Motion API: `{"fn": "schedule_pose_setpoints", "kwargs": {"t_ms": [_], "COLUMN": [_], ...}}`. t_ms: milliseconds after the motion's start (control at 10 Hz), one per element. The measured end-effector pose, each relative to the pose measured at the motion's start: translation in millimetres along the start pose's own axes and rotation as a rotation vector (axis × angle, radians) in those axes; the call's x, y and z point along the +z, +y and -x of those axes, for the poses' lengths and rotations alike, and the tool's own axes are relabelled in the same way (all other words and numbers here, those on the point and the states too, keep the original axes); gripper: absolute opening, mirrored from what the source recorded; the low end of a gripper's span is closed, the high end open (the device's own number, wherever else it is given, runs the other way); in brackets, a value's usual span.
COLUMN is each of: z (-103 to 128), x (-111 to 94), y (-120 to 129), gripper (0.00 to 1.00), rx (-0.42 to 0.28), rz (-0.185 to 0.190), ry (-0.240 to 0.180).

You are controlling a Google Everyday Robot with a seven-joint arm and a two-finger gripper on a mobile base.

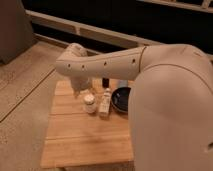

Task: Place the ceramic cup over the eraser

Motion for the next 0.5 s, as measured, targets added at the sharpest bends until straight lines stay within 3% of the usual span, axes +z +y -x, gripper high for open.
{"fn": "schedule_pose_setpoints", "kwargs": {"t_ms": [300, 500], "z": [13.0, 13.2], "x": [12.0, 24.9], "y": [-12.8, -10.9], "gripper": [0.65, 0.65], "rx": [0.004, -0.031], "rz": [0.088, 0.136], "ry": [-0.028, 0.001]}}
